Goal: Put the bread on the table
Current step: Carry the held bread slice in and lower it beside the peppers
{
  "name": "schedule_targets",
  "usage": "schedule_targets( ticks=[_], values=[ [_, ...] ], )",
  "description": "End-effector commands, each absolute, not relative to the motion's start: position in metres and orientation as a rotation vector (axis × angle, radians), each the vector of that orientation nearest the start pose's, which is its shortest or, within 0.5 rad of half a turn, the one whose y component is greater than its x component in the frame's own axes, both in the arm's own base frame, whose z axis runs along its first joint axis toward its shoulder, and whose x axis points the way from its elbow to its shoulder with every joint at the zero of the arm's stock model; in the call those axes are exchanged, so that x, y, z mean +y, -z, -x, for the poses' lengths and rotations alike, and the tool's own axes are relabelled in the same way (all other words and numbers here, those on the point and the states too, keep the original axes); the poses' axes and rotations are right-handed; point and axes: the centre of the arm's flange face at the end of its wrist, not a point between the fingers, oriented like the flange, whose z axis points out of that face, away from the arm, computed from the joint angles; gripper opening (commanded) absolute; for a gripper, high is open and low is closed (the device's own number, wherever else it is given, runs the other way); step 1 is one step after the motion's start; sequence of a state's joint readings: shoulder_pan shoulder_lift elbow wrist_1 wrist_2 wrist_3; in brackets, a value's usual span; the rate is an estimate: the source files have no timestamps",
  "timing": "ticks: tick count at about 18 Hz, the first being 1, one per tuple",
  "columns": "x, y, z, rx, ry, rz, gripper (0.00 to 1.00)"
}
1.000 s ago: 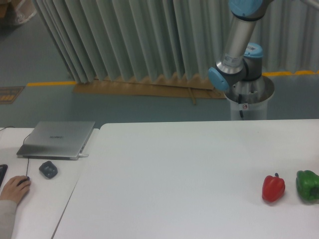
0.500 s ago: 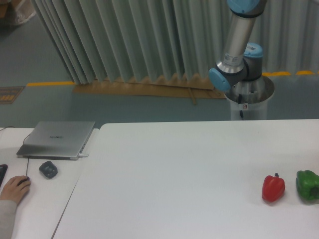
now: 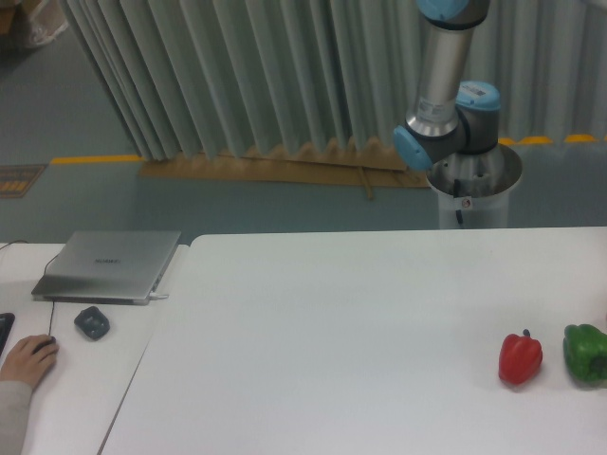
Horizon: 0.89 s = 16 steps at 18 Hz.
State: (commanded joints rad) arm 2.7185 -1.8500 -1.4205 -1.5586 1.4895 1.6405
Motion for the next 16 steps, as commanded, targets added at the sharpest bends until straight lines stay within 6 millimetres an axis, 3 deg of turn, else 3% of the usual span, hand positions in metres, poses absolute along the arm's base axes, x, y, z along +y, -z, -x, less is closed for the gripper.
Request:
schedule_targets(
  ticks=[4,7,8,9,16],
  values=[
    [0.413,-0.411,0.452,0.675,0.183,3.012,0.28],
    [0.444,-0.396,0.414,0.676,0.217,3.039,0.28],
    [0.446,-0.391,0.408,0.691,0.229,3.042,0.28],
    [0.440,-0.383,0.386,0.729,0.261,3.049,0.28],
    [0.438,-0.379,0.363,0.752,0.283,3.053,0.28]
  ],
)
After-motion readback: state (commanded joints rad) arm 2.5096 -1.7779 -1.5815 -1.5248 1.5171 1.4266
